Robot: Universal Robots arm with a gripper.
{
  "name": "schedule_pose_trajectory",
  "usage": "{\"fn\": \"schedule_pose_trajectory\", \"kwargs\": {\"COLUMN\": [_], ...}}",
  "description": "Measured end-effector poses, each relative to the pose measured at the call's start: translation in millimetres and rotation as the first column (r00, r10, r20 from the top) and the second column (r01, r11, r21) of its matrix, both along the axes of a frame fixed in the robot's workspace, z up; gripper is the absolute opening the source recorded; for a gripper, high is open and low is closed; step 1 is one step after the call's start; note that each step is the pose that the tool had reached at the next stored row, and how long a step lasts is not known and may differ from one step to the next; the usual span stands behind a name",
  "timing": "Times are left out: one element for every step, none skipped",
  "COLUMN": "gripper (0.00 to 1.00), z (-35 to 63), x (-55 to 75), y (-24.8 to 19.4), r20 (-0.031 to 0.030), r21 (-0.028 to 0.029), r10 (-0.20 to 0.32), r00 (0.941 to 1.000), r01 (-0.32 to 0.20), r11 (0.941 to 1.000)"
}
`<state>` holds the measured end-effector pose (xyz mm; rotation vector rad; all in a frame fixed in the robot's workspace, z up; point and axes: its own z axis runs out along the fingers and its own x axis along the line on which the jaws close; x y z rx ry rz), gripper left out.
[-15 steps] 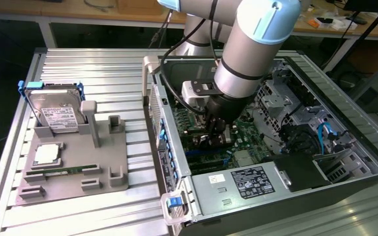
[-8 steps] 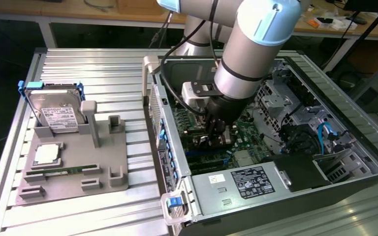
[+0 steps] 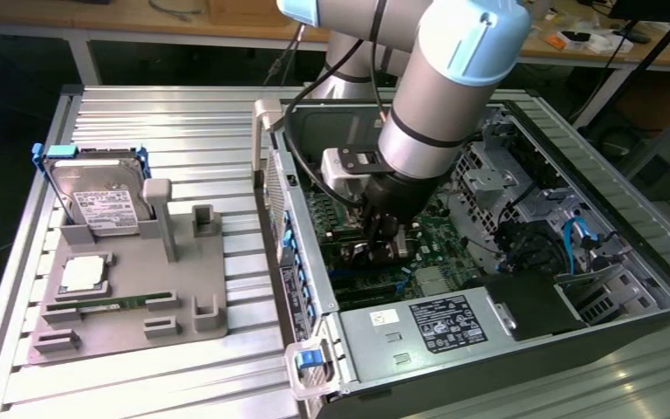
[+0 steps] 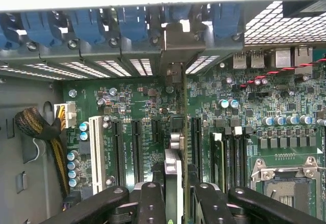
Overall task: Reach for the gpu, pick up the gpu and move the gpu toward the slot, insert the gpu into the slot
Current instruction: 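Insert the gpu into the slot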
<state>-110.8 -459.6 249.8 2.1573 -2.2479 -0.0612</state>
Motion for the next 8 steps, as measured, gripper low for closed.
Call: {"fn": "schedule_pose_trajectory", "kwargs": {"gripper": [0.27, 0.27, 0.27, 0.27, 0.27, 0.27, 0.27, 0.27], "z": [-0.2, -0.3, -0.3, -0.3, -0.3, -0.3, -0.3, -0.3], "x": [0.0, 0.0, 0.0, 0.0, 0.0, 0.0, 0.0, 0.1], "y": [0.0, 0.0, 0.0, 0.0, 0.0, 0.0, 0.0, 0.1], "r20": [0.0, 0.0001, 0.0001, 0.0001, 0.0001, -0.0001, -0.0008, -0.0027], "r21": [0.0002, 0.0003, 0.0003, 0.0003, 0.0003, 0.0003, 0.0003, 0.0004], "r10": [0.0, 0.0, 0.0, 0.0, 0.0, 0.0, 0.0, 0.0], "r00": [1.0, 1.0, 1.0, 1.0, 1.0, 1.0, 1.0, 1.0], "r01": [0.0, 0.0, 0.0, 0.0, 0.0, 0.0, 0.0, 0.0], "r11": [1.0, 1.0, 1.0, 1.0, 1.0, 1.0, 1.0, 1.0]}}
